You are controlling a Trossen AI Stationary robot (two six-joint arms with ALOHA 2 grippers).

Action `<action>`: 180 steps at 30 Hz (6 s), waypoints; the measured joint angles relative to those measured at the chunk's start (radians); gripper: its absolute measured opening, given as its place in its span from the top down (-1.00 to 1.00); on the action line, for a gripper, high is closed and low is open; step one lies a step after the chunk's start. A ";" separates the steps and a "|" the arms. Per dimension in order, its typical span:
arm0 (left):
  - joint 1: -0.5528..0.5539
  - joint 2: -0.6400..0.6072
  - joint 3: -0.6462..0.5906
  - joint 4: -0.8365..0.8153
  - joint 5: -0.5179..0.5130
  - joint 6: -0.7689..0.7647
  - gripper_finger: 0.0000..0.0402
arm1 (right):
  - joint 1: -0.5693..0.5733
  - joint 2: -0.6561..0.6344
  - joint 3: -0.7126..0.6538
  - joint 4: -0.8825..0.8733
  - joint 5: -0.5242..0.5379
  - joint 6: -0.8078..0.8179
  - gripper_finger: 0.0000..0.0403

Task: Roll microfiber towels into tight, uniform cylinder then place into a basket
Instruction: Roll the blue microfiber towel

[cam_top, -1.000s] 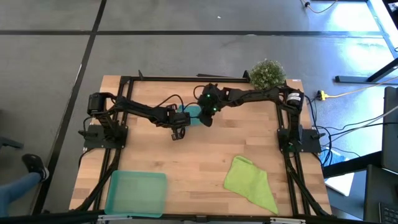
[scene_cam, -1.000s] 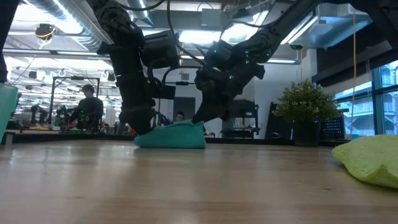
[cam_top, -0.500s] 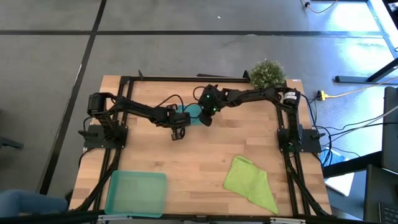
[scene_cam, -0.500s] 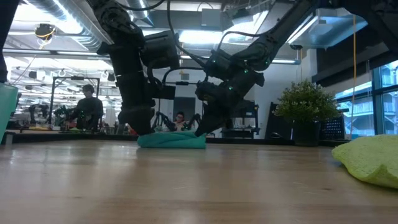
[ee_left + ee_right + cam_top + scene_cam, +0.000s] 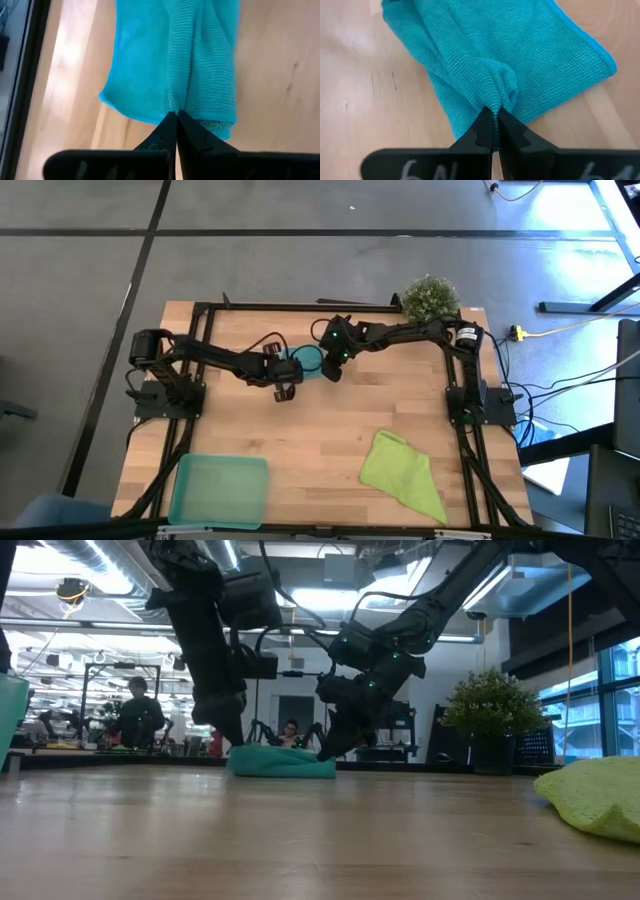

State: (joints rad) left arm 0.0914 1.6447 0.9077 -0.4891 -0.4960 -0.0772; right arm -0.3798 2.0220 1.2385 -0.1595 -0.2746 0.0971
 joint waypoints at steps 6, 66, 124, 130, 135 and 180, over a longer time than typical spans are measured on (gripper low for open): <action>0.023 0.004 0.000 -0.020 -0.007 -0.066 1.00 | 0.000 0.000 0.000 -0.001 -0.004 0.000 0.96; 0.055 0.002 -0.165 0.189 0.046 -0.072 1.00 | 0.073 -0.035 0.113 -0.089 0.019 -0.264 0.19; 0.021 0.000 -0.162 0.176 0.276 0.188 1.00 | 0.207 -0.037 0.113 -0.150 0.223 -0.313 0.19; -0.022 0.000 -0.162 0.173 0.298 0.195 1.00 | 0.235 -0.021 0.113 -0.147 0.265 -0.306 0.19; -0.056 0.000 -0.162 0.170 0.308 0.191 1.00 | 0.235 0.039 0.113 -0.162 0.265 -0.284 0.19; -0.213 -0.111 -0.149 0.178 0.211 0.247 0.66 | 0.233 0.079 0.113 -0.160 0.246 -0.290 0.19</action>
State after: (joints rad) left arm -0.1216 1.5337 0.7587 -0.3113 -0.2852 0.1698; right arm -0.1467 2.1014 1.3510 -0.3199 -0.0285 -0.1932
